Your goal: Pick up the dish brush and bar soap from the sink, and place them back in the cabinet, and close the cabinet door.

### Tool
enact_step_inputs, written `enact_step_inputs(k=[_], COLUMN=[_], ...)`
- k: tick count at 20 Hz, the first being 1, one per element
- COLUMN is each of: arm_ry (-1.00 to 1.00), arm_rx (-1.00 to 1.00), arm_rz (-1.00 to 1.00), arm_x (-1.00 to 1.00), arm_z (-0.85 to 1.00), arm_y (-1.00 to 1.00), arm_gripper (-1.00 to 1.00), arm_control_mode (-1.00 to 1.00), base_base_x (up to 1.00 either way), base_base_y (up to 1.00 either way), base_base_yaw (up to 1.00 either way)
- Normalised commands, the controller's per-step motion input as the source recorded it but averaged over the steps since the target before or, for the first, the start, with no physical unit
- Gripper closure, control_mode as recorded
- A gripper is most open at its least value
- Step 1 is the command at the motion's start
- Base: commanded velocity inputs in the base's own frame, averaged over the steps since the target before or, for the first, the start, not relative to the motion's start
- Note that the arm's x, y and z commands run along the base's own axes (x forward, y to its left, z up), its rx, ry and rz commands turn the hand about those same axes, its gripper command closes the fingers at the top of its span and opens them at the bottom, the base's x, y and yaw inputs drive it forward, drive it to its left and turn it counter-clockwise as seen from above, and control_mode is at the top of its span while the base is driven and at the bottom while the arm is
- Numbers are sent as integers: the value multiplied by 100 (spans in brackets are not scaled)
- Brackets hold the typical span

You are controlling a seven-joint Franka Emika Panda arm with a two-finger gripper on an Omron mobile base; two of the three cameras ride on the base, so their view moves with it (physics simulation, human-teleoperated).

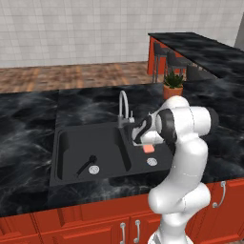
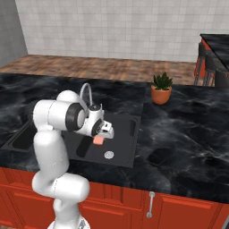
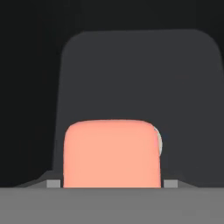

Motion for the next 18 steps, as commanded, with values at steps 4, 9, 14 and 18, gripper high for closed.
enact_step_inputs(k=[4, 9, 14, 18], arm_ry=[-6, -1, 0, 0], arm_rx=[-1, 0, 0, 0], arm_rz=[0, -6, -9, -6], arm_x=[-64, -56, -46, -58], arm_z=[69, 85, 82, 69], arm_y=[0, 0, 0, 0], arm_gripper=[100, 100, 100, 100], arm_control_mode=[-100, -100, -100, -100], base_base_x=[0, 0, 0, 0], base_base_y=[0, 0, 0, 0], base_base_yaw=[0, 0, 0, 0])
